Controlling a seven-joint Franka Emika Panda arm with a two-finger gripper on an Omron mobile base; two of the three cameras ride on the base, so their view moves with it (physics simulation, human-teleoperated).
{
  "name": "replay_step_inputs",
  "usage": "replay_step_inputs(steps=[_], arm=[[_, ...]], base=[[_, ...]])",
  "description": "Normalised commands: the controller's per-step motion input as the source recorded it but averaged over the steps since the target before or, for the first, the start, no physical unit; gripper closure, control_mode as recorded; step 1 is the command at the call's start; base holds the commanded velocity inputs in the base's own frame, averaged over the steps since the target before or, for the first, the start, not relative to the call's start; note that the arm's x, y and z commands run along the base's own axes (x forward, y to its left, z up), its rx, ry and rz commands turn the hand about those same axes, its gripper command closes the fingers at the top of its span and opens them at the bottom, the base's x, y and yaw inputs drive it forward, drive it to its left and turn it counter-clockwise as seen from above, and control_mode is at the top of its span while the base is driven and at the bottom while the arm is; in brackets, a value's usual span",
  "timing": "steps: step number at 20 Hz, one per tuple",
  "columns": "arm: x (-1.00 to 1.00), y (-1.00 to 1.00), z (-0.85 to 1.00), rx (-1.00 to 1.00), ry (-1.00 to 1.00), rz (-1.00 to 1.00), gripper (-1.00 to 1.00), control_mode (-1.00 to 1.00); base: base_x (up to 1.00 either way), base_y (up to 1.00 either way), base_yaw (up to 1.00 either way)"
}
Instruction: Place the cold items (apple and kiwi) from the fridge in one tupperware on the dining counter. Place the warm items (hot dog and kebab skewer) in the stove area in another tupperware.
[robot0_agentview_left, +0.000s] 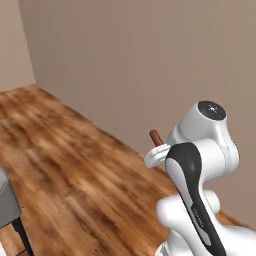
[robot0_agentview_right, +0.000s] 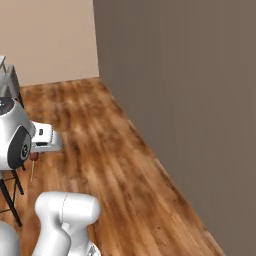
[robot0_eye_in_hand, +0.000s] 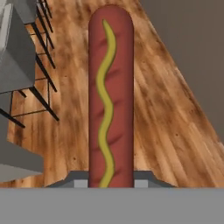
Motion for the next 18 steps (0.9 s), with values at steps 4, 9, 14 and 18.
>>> replay_step_inputs(steps=[4, 9, 14, 18], arm=[[0.0, 0.0, 0.0, 0.0, 0.0, 0.0, 1.0, 1.0], [0.0, 0.0, 0.0, 0.0, 0.0, 0.0, 1.0, 1.0], [0.0, 0.0, 0.0, 0.0, 0.0, 0.0, 1.0, 1.0], [0.0, 0.0, 0.0, 0.0, 0.0, 0.0, 1.0, 1.0]], base=[[1.0, -0.37, 0.48], [1.0, -0.37, 0.48], [1.0, -0.38, 0.47], [1.0, -0.43, 0.46]])
